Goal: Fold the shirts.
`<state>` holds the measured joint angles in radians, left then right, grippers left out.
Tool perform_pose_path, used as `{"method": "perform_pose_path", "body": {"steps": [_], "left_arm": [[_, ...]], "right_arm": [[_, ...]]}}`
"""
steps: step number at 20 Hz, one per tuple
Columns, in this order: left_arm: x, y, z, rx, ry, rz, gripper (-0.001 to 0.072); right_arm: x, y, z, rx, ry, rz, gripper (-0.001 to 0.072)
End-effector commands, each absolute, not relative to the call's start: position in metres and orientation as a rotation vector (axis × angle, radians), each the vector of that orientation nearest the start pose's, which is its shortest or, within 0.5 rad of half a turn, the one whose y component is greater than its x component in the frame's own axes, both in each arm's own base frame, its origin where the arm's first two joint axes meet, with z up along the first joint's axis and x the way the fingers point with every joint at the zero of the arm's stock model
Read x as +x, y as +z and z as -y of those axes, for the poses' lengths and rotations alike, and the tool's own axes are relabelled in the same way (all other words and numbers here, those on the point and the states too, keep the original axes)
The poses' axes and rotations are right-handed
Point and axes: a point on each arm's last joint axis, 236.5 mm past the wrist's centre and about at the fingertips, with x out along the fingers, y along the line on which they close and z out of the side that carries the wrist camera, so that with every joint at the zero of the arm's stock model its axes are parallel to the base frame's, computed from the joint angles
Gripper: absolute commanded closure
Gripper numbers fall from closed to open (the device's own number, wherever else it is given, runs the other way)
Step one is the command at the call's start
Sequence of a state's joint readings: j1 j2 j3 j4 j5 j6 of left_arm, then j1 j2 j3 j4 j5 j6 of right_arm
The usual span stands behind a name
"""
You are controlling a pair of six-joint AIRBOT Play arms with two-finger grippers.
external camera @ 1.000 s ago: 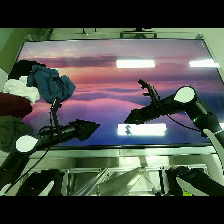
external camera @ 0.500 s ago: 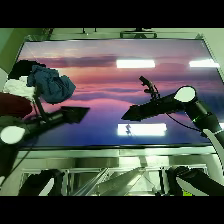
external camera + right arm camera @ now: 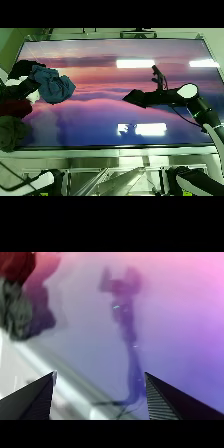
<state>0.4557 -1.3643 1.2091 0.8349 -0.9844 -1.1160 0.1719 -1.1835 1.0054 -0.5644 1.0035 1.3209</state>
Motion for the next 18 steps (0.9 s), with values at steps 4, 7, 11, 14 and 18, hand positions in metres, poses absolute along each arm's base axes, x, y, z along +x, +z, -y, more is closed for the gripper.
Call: {"method": "perform_pose_path", "body": {"steps": [4, 7, 11, 14, 18], "left_arm": [[0.512, -0.064, -0.111, -0.307, -0.106, -1.093, -0.0006], [0.538, -0.075, -0.080, -0.259, -0.180, -1.114, -0.0007], [0.558, -0.075, -0.059, -0.092, -0.206, -1.141, 0.0140], [0.549, -0.080, -0.062, 0.039, -0.196, -1.226, 0.0503], [0.553, -0.055, -0.035, 0.072, -0.257, -1.227, 0.0685]], "right_arm": [[0.413, 0.077, -0.137, 0.759, 0.454, -0.959, 0.0101], [0.419, 0.071, -0.121, 0.780, 0.416, -0.954, 0.0101], [0.421, 0.059, -0.120, 0.793, 0.405, -0.982, 0.0108], [0.420, 0.054, -0.121, 0.798, 0.408, -1.002, 0.0112], [0.413, 0.053, -0.126, 0.797, 0.431, -1.030, 0.0421]]}}
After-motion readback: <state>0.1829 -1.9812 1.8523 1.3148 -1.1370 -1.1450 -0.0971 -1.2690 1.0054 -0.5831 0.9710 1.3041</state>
